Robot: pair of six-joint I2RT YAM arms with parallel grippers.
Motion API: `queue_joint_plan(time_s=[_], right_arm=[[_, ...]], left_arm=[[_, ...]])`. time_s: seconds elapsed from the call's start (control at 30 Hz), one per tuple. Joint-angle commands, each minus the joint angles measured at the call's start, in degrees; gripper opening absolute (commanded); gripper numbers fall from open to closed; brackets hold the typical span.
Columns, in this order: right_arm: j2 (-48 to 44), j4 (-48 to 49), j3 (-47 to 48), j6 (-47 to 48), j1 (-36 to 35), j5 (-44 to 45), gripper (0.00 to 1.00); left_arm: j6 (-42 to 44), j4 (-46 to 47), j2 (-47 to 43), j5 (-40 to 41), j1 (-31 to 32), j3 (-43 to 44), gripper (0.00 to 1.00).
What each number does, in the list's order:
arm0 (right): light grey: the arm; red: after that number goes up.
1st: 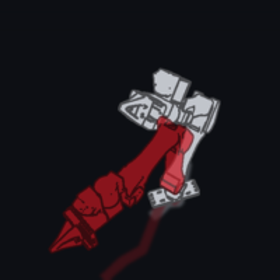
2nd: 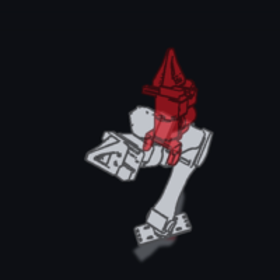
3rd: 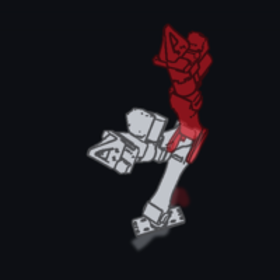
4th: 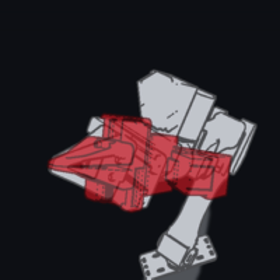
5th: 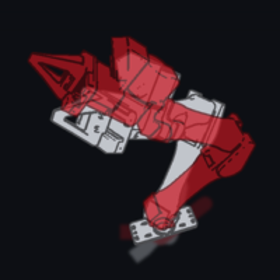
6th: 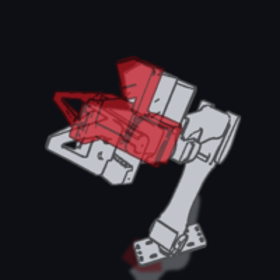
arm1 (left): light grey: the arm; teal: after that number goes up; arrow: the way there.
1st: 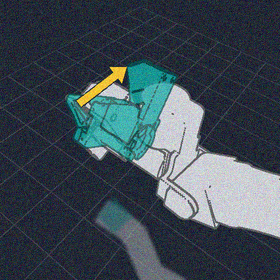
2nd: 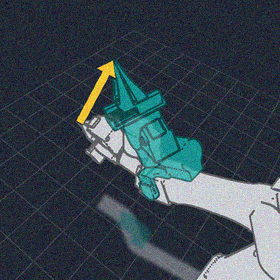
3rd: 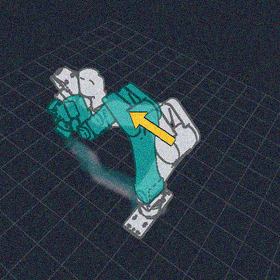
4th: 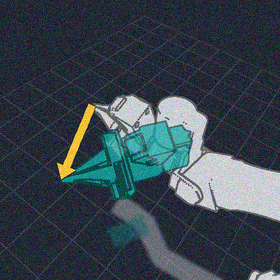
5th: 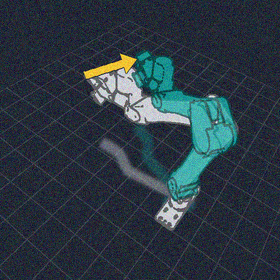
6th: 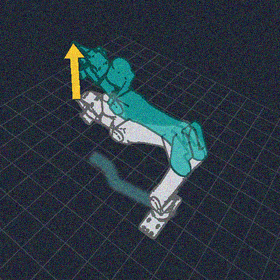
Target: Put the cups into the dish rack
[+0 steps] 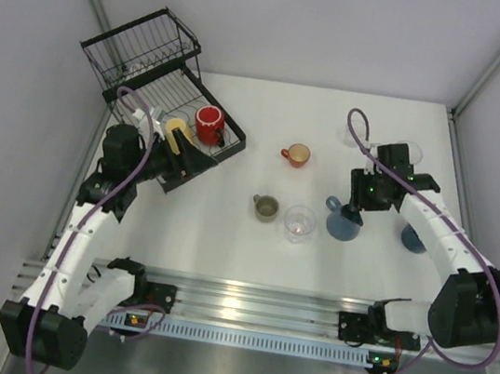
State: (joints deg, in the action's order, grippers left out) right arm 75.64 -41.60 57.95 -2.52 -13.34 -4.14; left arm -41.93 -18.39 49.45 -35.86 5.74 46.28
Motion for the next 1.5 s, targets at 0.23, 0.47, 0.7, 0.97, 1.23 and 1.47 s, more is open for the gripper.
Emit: queue_joint_plan(time_s=[0.23,0.47,0.7,0.97,1.23,1.47], right_arm=[[3.55,0.91,-1.17,0.06,-4.5,5.99,0.46],[4.7,3.37,-2.76,-0.38,-4.67,5.11,0.41],[5.92,4.34,-2.85,-0.9,-4.67,4.49,0.36],[7.16,5.83,-2.41,-2.22,-4.67,4.58,0.2],[10.85,5.4,1.37,-2.66,-4.59,4.84,0.0],[11.2,-1.19,12.43,-2.66,-1.95,2.74,0.0]], left_arm=[[-1.66,2.48,-0.5,0.96,0.24,7.06,0.75],[-1.57,2.48,-1.02,1.93,0.24,5.84,0.75],[-0.7,2.48,-0.58,3.16,0.24,5.57,0.75],[1.15,2.66,-0.06,3.6,0.24,5.13,0.72],[1.33,10.72,1.35,0.0,0.24,2.85,0.69],[-0.87,23.03,2.93,-2.9,1.11,0.21,0.69]])
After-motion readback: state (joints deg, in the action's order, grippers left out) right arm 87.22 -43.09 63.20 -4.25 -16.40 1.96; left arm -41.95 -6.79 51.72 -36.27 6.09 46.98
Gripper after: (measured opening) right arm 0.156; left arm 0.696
